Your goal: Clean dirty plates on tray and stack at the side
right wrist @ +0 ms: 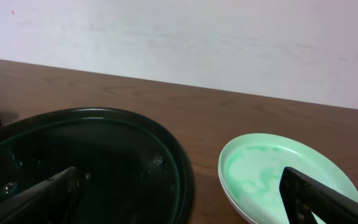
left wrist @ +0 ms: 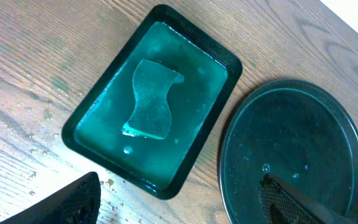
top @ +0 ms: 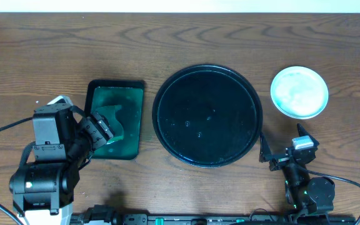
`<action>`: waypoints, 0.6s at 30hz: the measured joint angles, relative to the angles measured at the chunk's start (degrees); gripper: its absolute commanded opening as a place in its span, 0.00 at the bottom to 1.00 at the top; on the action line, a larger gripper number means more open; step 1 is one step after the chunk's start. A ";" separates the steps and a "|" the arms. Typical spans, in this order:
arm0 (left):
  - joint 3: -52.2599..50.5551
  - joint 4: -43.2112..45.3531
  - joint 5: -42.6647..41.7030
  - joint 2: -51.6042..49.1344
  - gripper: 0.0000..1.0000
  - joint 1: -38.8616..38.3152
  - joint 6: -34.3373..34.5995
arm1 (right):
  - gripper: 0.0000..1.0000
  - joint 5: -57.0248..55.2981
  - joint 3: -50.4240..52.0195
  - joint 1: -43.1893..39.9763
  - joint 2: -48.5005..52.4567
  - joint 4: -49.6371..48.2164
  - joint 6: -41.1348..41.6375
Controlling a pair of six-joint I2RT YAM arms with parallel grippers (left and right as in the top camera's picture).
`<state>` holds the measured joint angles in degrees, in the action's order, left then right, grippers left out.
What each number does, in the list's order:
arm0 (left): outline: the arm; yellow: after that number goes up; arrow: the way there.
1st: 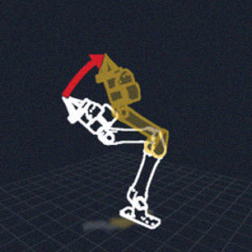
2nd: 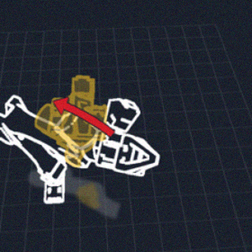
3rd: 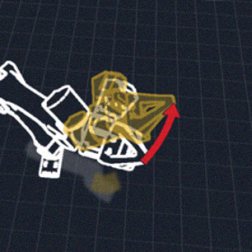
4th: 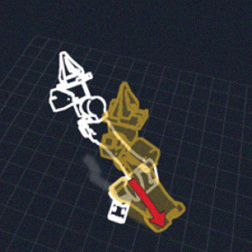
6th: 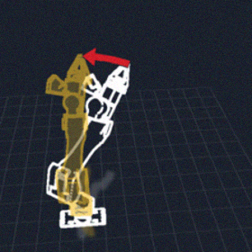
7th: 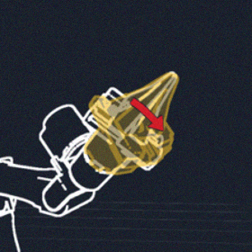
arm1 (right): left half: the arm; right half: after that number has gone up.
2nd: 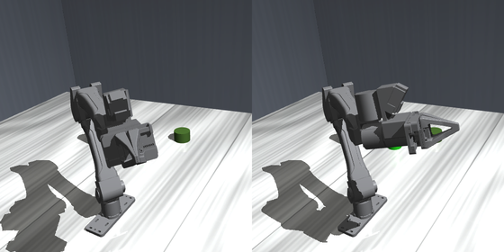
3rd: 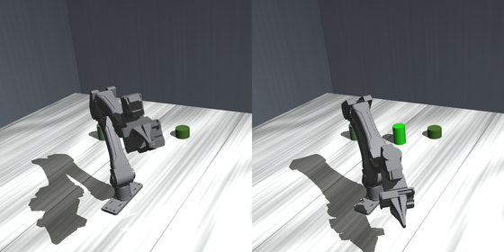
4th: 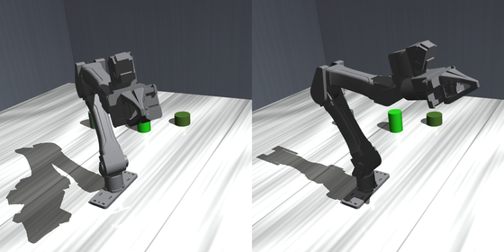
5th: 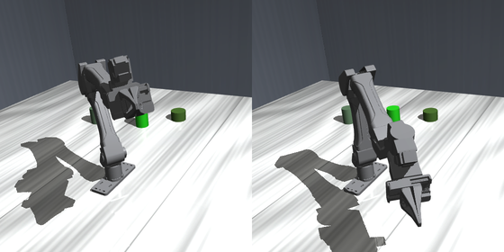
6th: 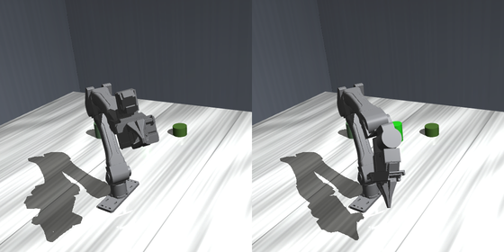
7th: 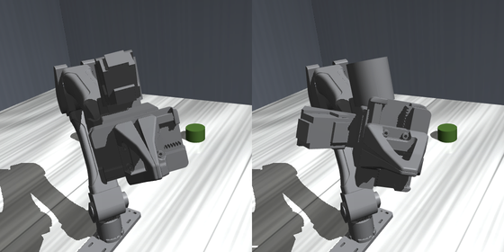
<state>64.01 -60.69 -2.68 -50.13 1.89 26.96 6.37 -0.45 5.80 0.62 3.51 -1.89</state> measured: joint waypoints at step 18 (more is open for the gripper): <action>-38.49 47.47 0.02 31.06 0.82 -0.02 -1.99 | 0.99 0.02 0.02 0.00 0.00 0.04 0.00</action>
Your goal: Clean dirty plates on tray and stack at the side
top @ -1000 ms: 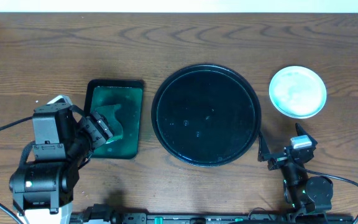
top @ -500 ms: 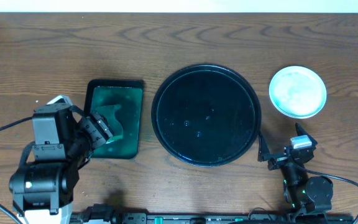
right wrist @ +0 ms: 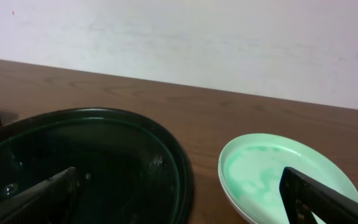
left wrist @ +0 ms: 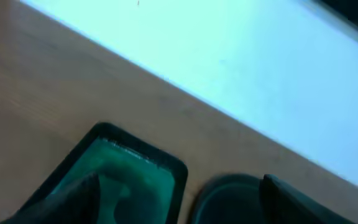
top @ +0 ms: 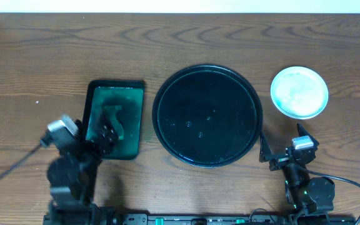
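Observation:
The round dark tray (top: 207,115) lies mid-table, wet and with no plate on it; its rim also shows in the right wrist view (right wrist: 86,162). Pale green plates (top: 299,92) sit stacked to its right and appear again in the right wrist view (right wrist: 278,174). A sponge (top: 113,119) rests in the green basin (top: 94,94). My left gripper (top: 99,140) is open and empty at the basin's near edge, and its view is blurred. My right gripper (top: 283,149) is open and empty near the tray's front right rim.
The basin (left wrist: 135,165) and the tray's edge (left wrist: 229,193) show dimly in the left wrist view, with the pale wall behind. Bare wooden table (top: 42,56) surrounds everything. Both arm bases stand at the near table edge.
My left arm has drawn back toward the near edge and tilted up. Its camera looked down into the basin before and now sees the far wall. The right arm has not moved.

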`<action>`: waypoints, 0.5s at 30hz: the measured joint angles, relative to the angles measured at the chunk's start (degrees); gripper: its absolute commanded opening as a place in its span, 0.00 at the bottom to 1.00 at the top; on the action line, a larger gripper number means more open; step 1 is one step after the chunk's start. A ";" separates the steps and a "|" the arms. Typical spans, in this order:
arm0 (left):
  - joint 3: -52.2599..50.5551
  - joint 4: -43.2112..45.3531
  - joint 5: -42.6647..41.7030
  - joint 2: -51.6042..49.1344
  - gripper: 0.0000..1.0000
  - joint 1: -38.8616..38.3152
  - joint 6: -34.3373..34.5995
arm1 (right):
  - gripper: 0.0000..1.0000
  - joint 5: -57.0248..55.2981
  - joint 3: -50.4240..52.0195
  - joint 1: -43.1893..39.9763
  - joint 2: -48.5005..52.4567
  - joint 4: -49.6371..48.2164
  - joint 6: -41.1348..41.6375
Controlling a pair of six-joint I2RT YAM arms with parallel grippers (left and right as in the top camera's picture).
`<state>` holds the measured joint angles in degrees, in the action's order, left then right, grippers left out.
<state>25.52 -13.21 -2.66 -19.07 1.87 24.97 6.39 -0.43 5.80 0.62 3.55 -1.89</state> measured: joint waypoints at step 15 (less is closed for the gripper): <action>-23.85 10.56 -0.07 18.21 0.82 -1.03 -0.46 | 0.99 0.00 0.02 0.00 -0.02 -0.17 0.00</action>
